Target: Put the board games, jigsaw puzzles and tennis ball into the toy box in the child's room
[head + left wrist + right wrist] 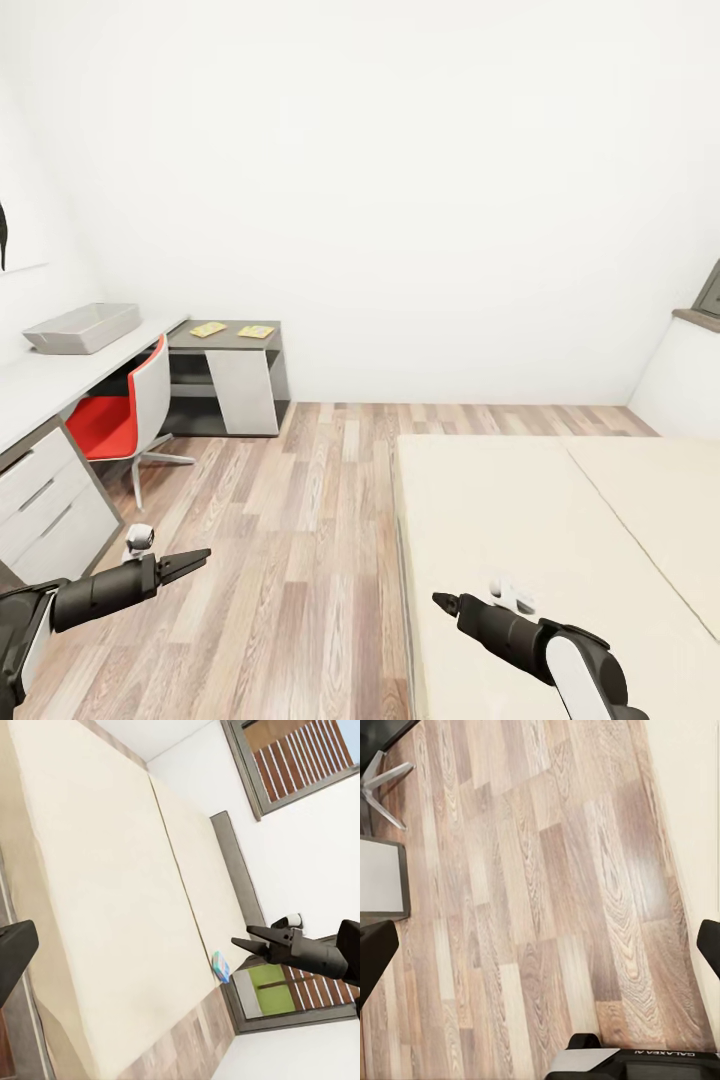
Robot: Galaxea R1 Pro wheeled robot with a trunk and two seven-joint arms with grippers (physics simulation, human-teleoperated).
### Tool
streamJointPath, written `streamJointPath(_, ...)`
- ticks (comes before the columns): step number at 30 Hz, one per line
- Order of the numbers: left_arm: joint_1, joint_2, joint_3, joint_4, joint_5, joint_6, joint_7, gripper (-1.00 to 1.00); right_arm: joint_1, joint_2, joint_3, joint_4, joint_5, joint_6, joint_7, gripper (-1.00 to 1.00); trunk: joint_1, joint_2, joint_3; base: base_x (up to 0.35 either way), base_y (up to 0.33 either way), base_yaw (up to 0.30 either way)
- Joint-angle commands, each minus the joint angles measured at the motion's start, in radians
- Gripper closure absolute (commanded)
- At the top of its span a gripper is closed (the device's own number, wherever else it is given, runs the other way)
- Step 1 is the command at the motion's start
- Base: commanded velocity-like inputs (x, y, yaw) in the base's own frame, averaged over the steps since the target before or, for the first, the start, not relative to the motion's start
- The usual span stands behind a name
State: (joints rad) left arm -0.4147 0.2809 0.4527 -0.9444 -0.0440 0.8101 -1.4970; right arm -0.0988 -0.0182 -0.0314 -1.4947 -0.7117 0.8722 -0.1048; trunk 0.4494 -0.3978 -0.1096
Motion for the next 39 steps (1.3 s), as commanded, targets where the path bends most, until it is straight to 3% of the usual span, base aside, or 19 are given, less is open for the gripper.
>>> streamJointPath(1,-0.001,-0.001,0.001,-0.001,-0.005,0.011,-0.006,-1.0,-0.001,0.0,0.0,-0.001,-0.011,0.004,-0.01,-1.0,0.001,-0.002,-0.002,0.0,-0.146,0.0)
streamJointPath(39,-0.001,-0.002,0.001,-0.001,-0.005,0.012,-0.006,-1.0,-0.001,-0.002,-0.001,-0.001,-0.011,0.008,-0.01,-1.0,0.001,-0.002,-0.002,0.0,-0.284,0.0)
